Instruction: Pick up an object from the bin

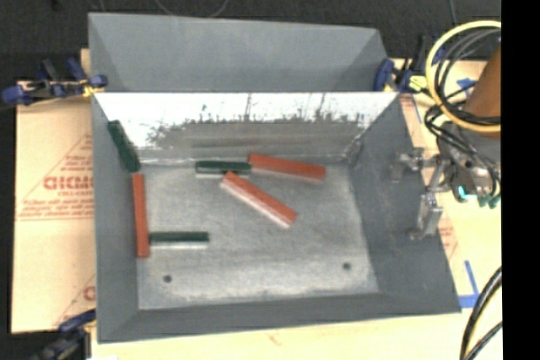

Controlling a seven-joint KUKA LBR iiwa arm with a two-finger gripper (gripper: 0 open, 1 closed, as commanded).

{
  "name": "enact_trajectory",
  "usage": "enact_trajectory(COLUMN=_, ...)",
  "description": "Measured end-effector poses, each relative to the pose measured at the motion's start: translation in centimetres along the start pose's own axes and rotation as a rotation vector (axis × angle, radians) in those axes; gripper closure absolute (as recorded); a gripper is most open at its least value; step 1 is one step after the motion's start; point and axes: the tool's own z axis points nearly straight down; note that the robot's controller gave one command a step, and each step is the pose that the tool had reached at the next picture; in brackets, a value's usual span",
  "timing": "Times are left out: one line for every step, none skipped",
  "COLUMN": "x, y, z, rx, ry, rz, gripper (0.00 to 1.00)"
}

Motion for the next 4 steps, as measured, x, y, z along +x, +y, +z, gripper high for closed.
enact_trajectory(x=-1.8, y=8.1, z=12.5, rx=-0.005, ry=0.000, rz=0.060, gripper=0.00)
enact_trajectory(x=-6.7, y=13.9, z=16.2, rx=-0.002, ry=-0.008, rz=-0.073, gripper=0.00)
enact_trajectory(x=-6.6, y=13.6, z=16.0, rx=0.001, ry=-0.008, rz=-0.072, gripper=1.00)
enact_trajectory(x=-1.7, y=10.7, z=1.0, rx=0.003, ry=-0.014, rz=-0.068, gripper=1.00)
